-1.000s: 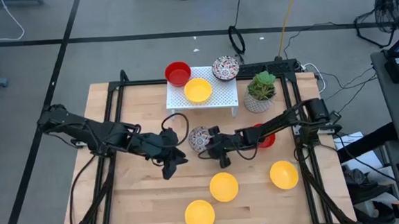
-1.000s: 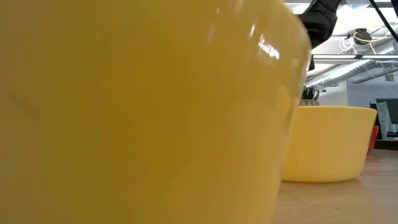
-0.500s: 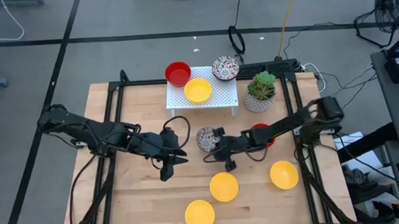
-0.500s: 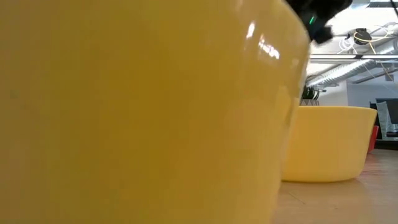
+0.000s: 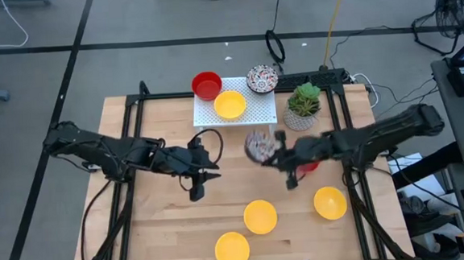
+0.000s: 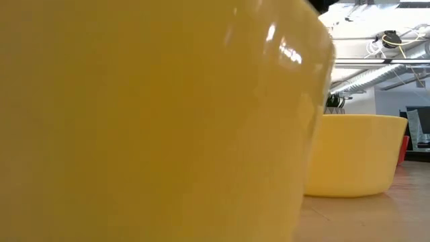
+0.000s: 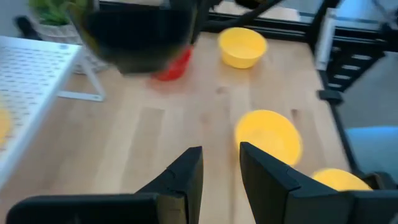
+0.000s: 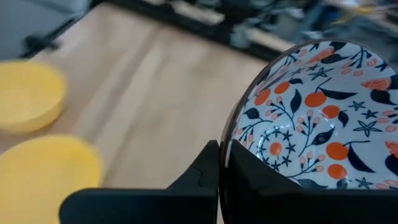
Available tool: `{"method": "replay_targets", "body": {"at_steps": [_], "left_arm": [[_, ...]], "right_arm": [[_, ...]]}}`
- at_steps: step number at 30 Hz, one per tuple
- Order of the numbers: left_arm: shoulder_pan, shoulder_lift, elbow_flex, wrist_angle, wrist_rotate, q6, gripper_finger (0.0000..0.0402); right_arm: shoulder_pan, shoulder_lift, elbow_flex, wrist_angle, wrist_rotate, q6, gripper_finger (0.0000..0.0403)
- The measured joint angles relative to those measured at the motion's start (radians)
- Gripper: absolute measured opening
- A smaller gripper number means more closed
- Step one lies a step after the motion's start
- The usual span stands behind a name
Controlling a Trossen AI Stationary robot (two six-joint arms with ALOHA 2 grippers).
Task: Pick & Place Mini bowls
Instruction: Stack the white patterned bowl on the other white patterned bowls on the shelf
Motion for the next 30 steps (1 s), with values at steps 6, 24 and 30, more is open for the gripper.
{"method": "replay_targets", "body": {"at_steps": [6, 24, 30], "left_arm": [[0.04, 0.0, 0.0, 0.0, -0.026, -0.003, 0.0108], [0.105, 0.0, 0.0, -0.001, -0.026, -0.057, 0.0108], [0.105, 0.0, 0.0, -0.002, -0.026, -0.056, 0.0108]], "right_arm": [[-0.22, -0.065, 0.014, -0.014, 0.01, -0.022, 0.0003], [-0.646, 0.25, 0.31, -0.19, 0.028, -0.128, 0.0002], [-0.646, 0.297, 0.312, -0.12, 0.033, -0.155, 0.0002]]}}
